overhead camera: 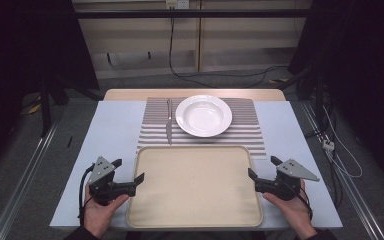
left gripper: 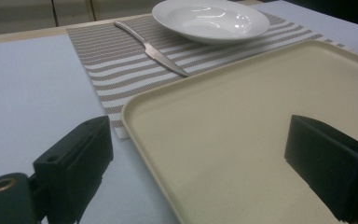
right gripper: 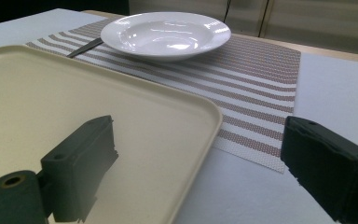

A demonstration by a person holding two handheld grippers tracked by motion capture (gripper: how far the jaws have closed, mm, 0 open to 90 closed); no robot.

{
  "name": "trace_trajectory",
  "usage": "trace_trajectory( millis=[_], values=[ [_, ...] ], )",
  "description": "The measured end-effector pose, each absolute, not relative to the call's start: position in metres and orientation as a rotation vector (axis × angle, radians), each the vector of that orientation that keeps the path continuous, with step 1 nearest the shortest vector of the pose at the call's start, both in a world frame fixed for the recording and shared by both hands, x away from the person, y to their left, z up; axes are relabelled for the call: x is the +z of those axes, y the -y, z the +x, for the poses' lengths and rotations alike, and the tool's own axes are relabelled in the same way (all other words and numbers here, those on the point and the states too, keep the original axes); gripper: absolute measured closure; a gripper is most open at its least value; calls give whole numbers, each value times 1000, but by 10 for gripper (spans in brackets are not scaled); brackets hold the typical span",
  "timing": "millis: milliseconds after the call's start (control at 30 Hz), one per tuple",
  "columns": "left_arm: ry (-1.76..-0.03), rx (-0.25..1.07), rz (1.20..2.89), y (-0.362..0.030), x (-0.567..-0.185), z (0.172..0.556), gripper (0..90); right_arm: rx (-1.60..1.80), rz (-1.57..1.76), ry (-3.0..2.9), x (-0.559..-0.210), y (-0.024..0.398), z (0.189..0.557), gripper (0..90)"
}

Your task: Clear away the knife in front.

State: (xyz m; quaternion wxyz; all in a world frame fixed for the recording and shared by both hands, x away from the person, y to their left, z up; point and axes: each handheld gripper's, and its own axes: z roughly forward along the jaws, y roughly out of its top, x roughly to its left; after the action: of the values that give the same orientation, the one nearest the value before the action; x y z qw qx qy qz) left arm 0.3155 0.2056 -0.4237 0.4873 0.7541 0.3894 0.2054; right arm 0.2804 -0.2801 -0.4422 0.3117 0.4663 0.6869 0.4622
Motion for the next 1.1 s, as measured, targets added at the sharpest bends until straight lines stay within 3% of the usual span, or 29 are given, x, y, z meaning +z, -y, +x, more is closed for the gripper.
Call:
trace_trajectory(
  millis=[633, 1100],
  values=[
    [-957, 502, 1821, -209, -410, 321, 77, 1229, 1235, -1822, -442, 278, 283, 97],
    [-950, 489, 1879, -186, -403, 348, 77, 1230, 1234, -1829, -442, 278, 284, 95]
  ],
)
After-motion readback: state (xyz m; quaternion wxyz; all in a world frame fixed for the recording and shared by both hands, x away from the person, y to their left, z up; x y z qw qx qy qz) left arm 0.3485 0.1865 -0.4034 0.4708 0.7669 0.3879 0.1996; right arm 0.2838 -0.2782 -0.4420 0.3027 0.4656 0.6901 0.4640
